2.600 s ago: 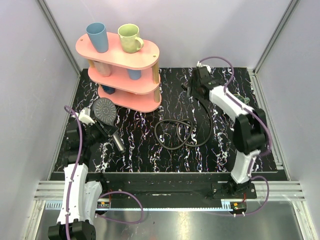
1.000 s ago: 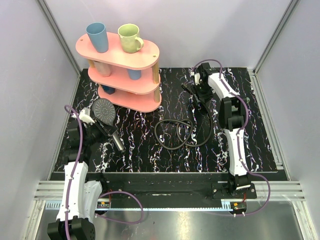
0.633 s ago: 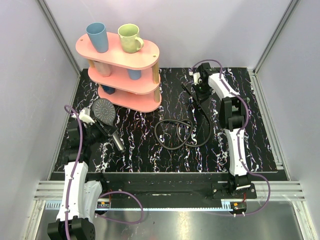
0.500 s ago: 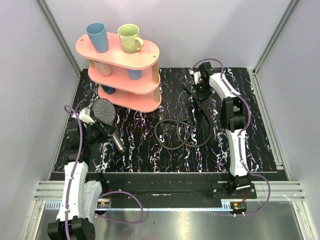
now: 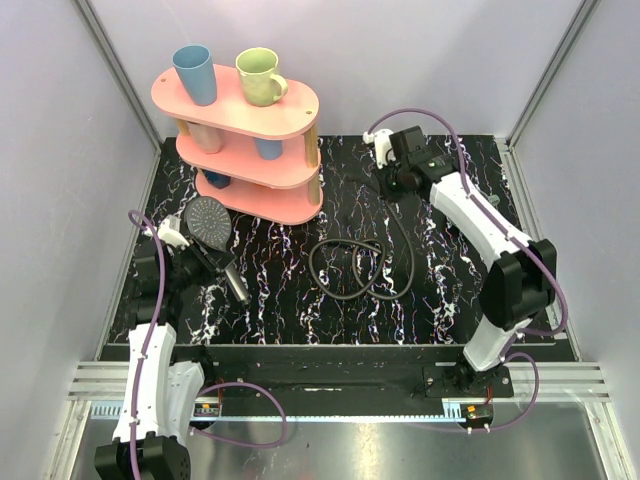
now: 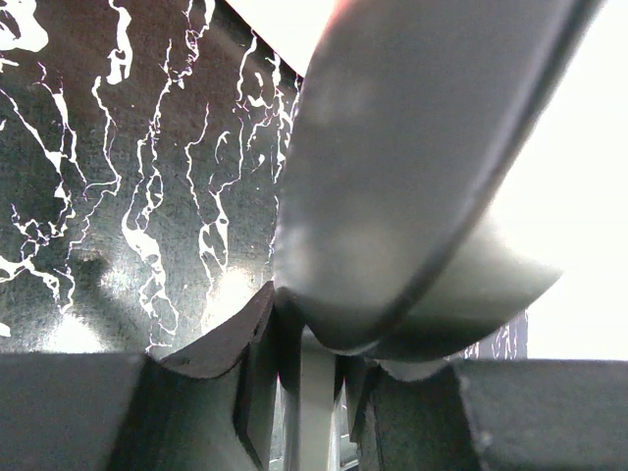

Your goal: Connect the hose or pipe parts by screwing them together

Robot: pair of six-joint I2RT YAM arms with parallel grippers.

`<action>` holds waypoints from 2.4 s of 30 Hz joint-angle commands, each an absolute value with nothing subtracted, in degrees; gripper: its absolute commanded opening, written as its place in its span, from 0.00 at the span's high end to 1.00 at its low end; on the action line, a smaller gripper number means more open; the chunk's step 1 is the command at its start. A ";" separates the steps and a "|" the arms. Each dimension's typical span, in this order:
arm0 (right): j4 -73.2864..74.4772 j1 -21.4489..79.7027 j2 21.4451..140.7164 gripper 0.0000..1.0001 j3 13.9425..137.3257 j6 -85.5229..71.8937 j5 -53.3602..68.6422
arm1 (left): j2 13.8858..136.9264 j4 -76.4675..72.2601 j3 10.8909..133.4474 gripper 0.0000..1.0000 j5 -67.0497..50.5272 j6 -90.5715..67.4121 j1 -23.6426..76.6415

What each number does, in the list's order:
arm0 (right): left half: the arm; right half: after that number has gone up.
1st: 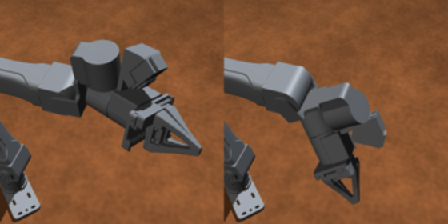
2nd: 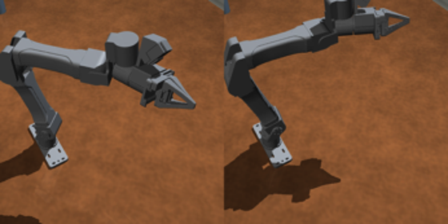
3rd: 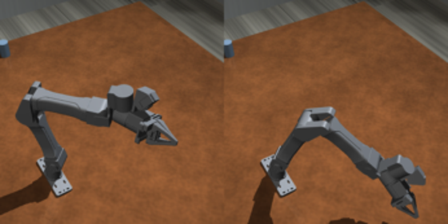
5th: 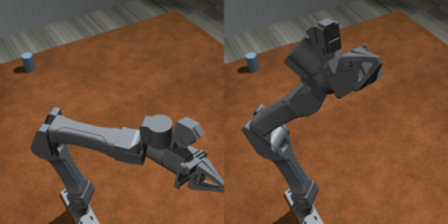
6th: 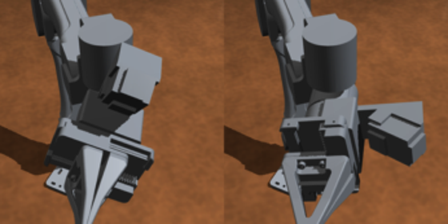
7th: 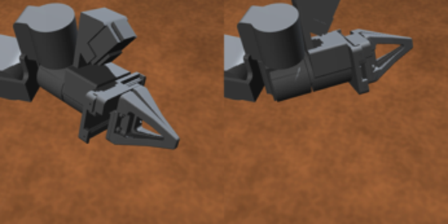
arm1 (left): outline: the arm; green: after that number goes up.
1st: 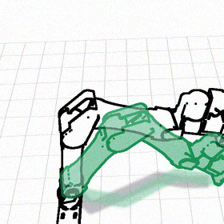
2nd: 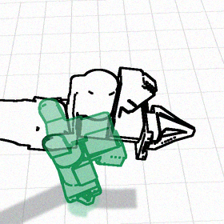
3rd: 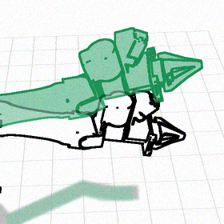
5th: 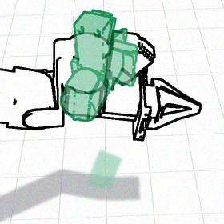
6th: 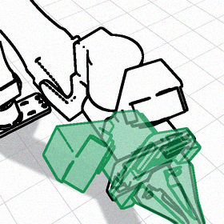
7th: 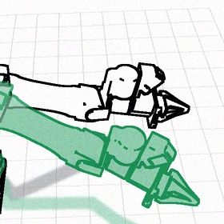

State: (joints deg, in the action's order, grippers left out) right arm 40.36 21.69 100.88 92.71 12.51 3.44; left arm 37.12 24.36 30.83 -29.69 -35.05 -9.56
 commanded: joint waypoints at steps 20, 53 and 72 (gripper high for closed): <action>37.53 48.43 91.49 1.00 76.74 11.34 26.13 | 34.80 23.11 34.63 1.00 -23.38 -36.30 -9.93; -7.36 47.20 95.25 0.36 59.07 8.86 20.20 | 36.82 19.25 33.22 1.00 -28.56 -37.62 -9.93; -9.85 45.62 106.70 0.44 59.85 28.91 33.12 | 35.59 21.45 32.70 1.00 -29.27 -36.30 -9.93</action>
State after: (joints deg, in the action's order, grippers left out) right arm -6.15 47.05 107.77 60.64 25.10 28.12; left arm 36.73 26.15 31.16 -27.05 -36.47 -9.67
